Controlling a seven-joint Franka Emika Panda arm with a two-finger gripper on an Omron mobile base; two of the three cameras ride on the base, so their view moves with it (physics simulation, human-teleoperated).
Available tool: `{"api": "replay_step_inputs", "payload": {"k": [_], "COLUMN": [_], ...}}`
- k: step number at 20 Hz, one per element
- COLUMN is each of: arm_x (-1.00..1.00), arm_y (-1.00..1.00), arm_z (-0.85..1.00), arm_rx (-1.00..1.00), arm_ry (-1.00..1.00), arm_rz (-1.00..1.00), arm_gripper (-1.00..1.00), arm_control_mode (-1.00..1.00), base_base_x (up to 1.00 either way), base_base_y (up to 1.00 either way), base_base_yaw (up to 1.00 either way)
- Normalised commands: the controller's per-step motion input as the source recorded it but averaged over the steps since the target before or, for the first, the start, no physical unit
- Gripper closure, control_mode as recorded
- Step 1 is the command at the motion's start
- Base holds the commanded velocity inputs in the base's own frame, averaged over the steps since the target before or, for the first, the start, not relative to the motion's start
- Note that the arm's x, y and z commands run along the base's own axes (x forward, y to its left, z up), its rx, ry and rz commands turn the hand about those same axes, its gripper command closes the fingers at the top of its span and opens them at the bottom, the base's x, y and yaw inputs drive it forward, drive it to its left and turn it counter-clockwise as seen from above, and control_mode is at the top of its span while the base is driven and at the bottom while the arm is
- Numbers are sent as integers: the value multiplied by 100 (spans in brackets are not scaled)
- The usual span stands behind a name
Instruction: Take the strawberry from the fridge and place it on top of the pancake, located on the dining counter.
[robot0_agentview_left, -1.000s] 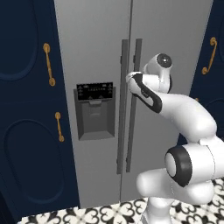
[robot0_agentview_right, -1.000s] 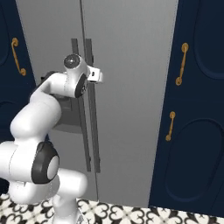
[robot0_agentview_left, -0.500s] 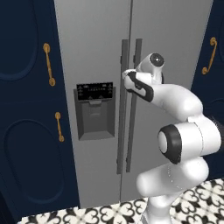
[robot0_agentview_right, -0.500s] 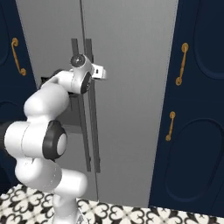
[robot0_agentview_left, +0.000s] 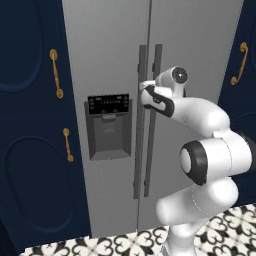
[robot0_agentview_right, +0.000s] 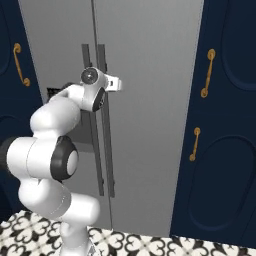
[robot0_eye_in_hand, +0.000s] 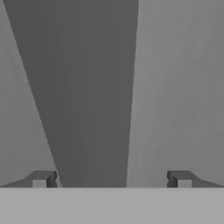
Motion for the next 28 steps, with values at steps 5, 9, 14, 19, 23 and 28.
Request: {"api": "replay_step_inputs", "payload": {"k": [5,9,14,19,23,28], "arm_x": [26,-41,-100,-100,-100,-100], "arm_y": [0,-3,-42,-92,-100,-100], "arm_z": [-5,-2,-18,-43,-41,-35], "arm_rx": [0,0,0,0,0,0], "arm_ry": [-5,15,8,13,11,10], "arm_rz": [0,-2,-1,0,0,-5], "arm_gripper": [100,100,100,100,100,100], "arm_control_mode": [-100,-100,-100,-100,-100,-100], "base_base_x": [0,0,0,0,0,0], "base_base_y": [0,0,0,0,0,0], "base_base_yaw": [0,0,0,0,0,0]}}
